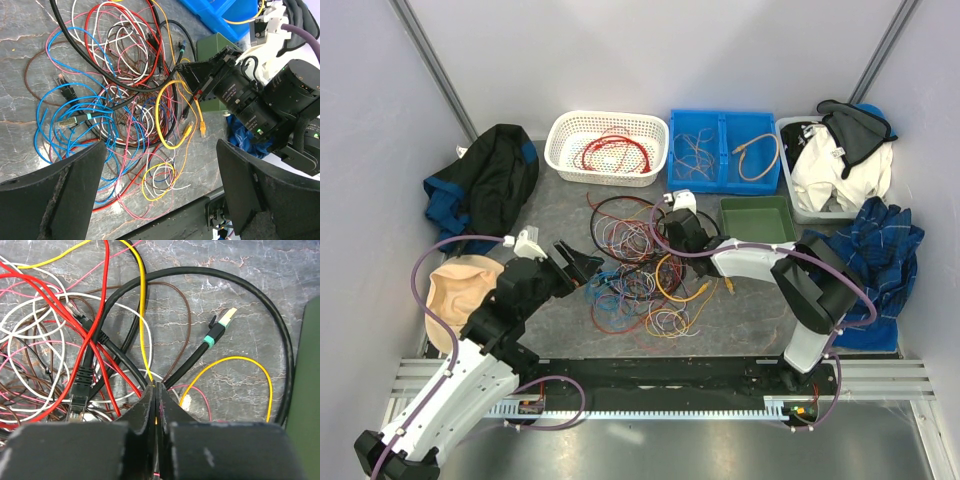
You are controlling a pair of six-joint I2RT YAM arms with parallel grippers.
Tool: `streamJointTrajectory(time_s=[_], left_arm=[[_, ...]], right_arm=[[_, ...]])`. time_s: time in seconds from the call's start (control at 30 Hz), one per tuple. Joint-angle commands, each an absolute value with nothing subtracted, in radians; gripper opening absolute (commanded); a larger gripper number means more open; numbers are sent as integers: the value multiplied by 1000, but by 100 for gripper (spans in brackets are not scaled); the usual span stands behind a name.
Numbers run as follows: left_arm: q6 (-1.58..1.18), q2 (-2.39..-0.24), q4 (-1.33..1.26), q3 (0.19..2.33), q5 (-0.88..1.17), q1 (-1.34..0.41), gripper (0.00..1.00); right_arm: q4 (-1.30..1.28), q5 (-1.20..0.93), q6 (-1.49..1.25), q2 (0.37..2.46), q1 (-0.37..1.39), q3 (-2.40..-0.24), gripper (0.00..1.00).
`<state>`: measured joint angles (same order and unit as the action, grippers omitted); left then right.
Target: Untangle the cables
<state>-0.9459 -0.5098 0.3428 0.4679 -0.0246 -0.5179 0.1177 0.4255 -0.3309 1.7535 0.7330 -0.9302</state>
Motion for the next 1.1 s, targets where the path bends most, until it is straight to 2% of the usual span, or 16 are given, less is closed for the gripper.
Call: streamJointTrajectory(time_s=[0.0, 0.2, 0.23, 0.37, 0.4, 0.43, 0.53, 0.7, 0.87, 0.97, 1.07], left_arm=[[-963, -518, 321, 479, -34, -520, 98], [-965, -540, 308, 479, -28, -520, 98], [-966, -546, 301, 477, -26, -520, 98], [-974, -561, 285, 469, -12, -520, 98], [-976, -564, 285, 468, -11, -522, 98], [-977, -563, 285, 466, -11, -520, 98], [-988, -555, 285, 459, -3, -520, 98], [-991, -526, 291, 449, -3, -520, 97], [-985, -511, 305, 448, -11, -520, 97], [-982, -512, 305, 449, -14, -520, 97], [-979, -520, 307, 451, -15, -520, 97]], right_arm=[[127, 450, -339, 1677, 735, -934, 0], [121, 434, -344, 1519, 739, -896, 1], [111, 430, -341, 1516, 739, -908, 8], [87, 430, -307, 1564, 739, -953, 22], [89, 426, -304, 1584, 739, -963, 34], [77, 425, -298, 1606, 739, -1000, 39], [54, 419, -296, 1699, 738, -1070, 48], [48, 417, -313, 1819, 738, -1138, 50], [23, 449, -324, 1888, 729, -1178, 45], [3, 451, -333, 1920, 716, -1189, 38], [9, 454, -345, 1916, 707, -1167, 24]])
